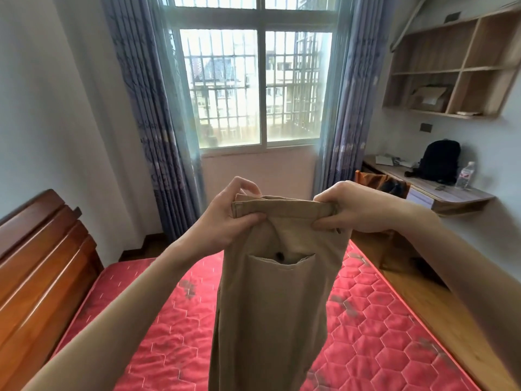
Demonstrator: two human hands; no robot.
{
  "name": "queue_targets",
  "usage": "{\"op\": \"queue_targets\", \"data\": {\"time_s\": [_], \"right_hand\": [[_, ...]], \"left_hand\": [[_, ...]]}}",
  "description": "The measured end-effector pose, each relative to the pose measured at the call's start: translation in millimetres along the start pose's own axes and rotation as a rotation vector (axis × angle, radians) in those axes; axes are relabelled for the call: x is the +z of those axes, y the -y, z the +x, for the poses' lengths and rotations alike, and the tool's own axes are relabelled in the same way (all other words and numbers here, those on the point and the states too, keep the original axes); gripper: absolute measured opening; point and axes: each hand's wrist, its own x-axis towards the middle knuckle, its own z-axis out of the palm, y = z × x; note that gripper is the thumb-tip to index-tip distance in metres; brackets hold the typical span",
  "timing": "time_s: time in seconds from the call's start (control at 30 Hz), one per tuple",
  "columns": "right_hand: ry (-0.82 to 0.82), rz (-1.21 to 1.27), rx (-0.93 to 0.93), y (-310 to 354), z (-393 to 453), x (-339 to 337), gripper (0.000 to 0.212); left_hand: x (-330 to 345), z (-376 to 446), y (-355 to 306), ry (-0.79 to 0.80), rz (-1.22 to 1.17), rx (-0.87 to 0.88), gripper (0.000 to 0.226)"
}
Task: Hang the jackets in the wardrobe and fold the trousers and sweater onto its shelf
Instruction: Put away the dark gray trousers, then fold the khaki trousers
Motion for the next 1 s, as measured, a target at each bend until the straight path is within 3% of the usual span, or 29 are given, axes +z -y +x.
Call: {"op": "queue_targets", "data": {"time_s": [0.1, 0.23, 0.37, 0.53, 0.63, 0.73, 0.83, 1.0], "right_hand": [[0.009, 0.054, -0.030, -7.5, 15.0, -6.1, 0.015], [0.101, 0.146, -0.044, -17.4, 34.0, -9.0, 0.025], [0.207, 0.038, -0.026, -31.2, 68.9, 3.5, 0.016], [0.168, -0.036, -0.028, -54.1, 121.6, 22.6, 0.018], [0.081, -0.154, -0.012, -65.4, 160.0, 31.4, 0.016], [-0.108, -0.335, 0.030, -69.4, 202.9, 40.7, 0.020], [-0.281, -0.458, 0.064, -70.6, 254.6, 32.2, 0.022], [-0.428, -0.617, 0.019, -74.7, 315.1, -4.7, 0.021]], "left_hand": [[-11.0, 10.6, 3.6, 0.022, 0.040, -0.026, 0.022], [-11.2, 22.4, 14.8, -0.071, 0.079, -0.048, 0.034], [-11.1, 32.0, 38.1, -0.129, 0.152, -0.102, 0.042], [-39.0, 51.2, 66.0, 0.127, 0.337, -0.143, 0.034], [-57.0, 83.1, 82.1, 0.233, 0.670, -0.074, 0.029], [-69.0, 118.6, 99.3, 0.235, 0.901, -0.055, 0.020], [-88.7, 163.9, 110.5, 0.151, 1.059, -0.051, 0.015], [-113.7, 229.8, 115.3, 0.014, 1.312, 0.027, 0.020]]}}
